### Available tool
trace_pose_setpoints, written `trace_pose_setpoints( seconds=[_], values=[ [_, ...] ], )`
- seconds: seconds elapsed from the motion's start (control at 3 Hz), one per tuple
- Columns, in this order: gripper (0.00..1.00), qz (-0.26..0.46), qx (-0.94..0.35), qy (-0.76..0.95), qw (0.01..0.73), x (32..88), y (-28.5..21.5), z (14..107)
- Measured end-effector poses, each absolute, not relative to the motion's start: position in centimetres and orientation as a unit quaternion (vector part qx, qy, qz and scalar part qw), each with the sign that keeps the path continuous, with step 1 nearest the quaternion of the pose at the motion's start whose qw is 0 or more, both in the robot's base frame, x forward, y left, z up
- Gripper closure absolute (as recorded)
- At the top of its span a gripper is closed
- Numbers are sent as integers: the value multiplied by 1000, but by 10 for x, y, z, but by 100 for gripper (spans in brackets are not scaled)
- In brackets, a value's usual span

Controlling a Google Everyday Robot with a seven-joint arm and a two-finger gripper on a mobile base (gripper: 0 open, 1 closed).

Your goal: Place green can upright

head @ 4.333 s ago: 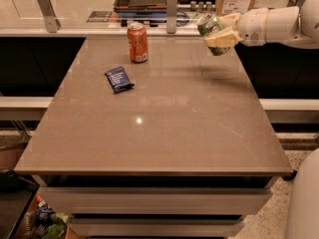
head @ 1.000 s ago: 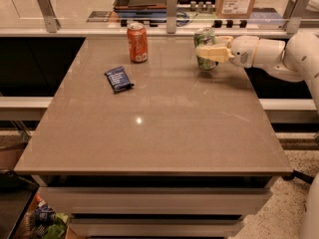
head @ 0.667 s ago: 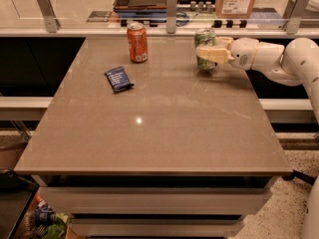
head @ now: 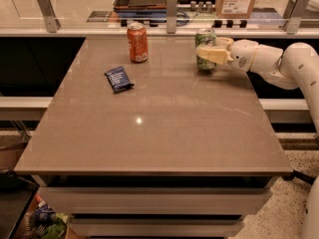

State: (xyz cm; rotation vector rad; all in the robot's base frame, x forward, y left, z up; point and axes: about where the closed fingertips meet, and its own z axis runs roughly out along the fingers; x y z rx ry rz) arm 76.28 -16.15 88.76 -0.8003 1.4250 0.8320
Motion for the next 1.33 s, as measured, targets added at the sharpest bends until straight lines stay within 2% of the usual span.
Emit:
trace_pose_setpoints(
  seconds=[0.33,0.67,1.33],
  values=[
    [100,357,-334,625,609,765,-164,883],
    [82,353,-321,636,606,768,-167,875],
    [35,357,-324,634,605,769,-159,875]
  ],
)
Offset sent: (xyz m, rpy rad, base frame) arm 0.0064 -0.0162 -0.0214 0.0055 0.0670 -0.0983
